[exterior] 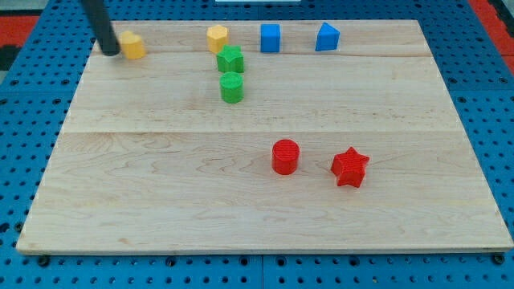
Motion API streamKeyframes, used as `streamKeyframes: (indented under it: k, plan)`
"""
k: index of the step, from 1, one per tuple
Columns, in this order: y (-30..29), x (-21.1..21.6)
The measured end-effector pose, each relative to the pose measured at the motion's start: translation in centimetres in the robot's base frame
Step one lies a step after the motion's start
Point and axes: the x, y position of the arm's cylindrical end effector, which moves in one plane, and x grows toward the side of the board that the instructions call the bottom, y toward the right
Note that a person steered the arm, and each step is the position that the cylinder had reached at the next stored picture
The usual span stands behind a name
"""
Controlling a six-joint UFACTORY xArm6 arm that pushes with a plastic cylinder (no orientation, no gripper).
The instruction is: Move the arm to the center left of the board
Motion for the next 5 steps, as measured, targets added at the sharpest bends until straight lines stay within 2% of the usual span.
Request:
streamKeyframes:
  k: [1,2,3,4,5]
  plan:
    - [4.0,-1.1]
    - [-1.9,-0.4]
    - [3.1,6.4]
    - [4.6,10.8]
    - [2.0,12.2]
